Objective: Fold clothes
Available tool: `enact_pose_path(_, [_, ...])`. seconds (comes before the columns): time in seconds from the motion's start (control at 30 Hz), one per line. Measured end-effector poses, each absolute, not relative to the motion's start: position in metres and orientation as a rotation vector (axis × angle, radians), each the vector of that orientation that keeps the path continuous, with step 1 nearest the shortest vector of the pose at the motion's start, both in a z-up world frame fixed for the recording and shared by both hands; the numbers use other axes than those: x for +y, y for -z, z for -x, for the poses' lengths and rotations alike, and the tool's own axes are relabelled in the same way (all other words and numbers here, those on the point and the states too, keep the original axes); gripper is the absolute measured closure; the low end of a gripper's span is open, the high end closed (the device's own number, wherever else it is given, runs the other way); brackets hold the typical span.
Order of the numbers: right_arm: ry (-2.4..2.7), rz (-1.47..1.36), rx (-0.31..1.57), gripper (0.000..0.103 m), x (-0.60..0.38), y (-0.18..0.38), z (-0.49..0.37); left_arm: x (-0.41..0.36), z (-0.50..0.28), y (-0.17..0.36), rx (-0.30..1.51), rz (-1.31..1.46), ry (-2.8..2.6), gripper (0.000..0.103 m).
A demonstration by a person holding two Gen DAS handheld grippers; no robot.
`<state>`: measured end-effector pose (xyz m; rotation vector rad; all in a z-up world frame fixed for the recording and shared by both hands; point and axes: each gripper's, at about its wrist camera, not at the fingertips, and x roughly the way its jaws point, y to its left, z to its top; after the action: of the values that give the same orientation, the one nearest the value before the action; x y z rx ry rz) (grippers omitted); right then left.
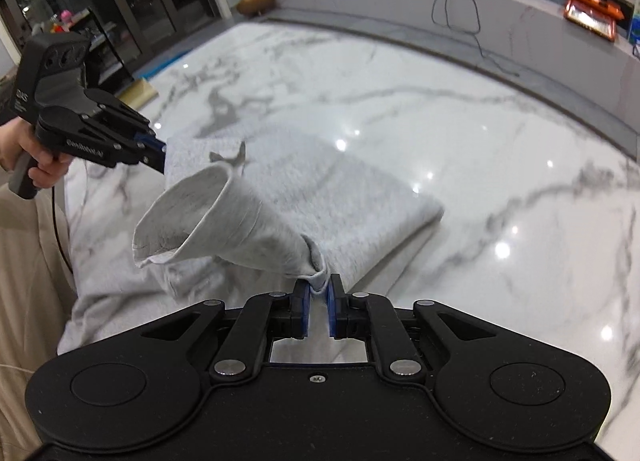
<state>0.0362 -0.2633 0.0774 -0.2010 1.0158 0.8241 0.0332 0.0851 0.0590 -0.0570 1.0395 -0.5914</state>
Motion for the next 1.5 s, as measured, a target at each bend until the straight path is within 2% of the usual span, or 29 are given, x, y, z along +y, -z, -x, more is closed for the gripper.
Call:
enact_pose_path(0.1, [-0.822,0.222,1.036,0.087,-0.269,-0.078,-0.022,0.087,-0.018,-0.061,1.063,0.005,0.606,0.083])
enact_pose_path(0.23, [-0.824,0.243,1.044,0.086,-0.280,-0.078,-0.008,0.088,-0.001,-0.067,1.082,-0.044,0.639,0.081])
enact_pose_path(0.43, [-0.805,0.161,1.003,0.086,-0.291,-0.091,0.011,0.096,0.013,-0.092,0.971,0.070,0.667,0.070])
enact_pose_path(0.67, [-0.865,0.208,0.980,0.084,-0.251,-0.084,0.014,0.075,-0.018,-0.083,0.948,0.117,0.609,0.062])
enact_pose_path(0.77, [-0.872,0.225,0.968,0.084,-0.243,-0.081,0.018,0.065,-0.029,-0.070,0.974,0.142,0.601,0.063])
enact_pose_path(0.83, [-0.858,0.224,0.967,0.084,-0.237,-0.077,0.019,0.062,-0.029,-0.062,0.997,0.150,0.625,0.075])
enact_pose_path(0.87, [-0.838,0.227,0.971,0.084,-0.236,-0.074,0.019,0.062,-0.026,-0.059,1.010,0.145,0.643,0.090])
enact_pose_path(0.9, [-0.814,0.232,0.976,0.084,-0.235,-0.071,0.017,0.062,-0.022,-0.057,1.023,0.128,0.644,0.092])
enact_pose_path(1.27, [-0.706,0.213,1.040,0.084,-0.245,-0.050,0.006,0.086,0.014,-0.038,1.154,0.005,0.573,0.094])
enact_pose_path(1.43, [-0.706,0.197,1.001,0.084,-0.252,-0.063,0.017,0.099,0.018,-0.061,1.024,0.100,0.571,0.094])
enact_pose_path(1.5, [-0.708,0.188,0.985,0.084,-0.251,-0.067,0.018,0.097,0.013,-0.070,0.962,0.138,0.559,0.091])
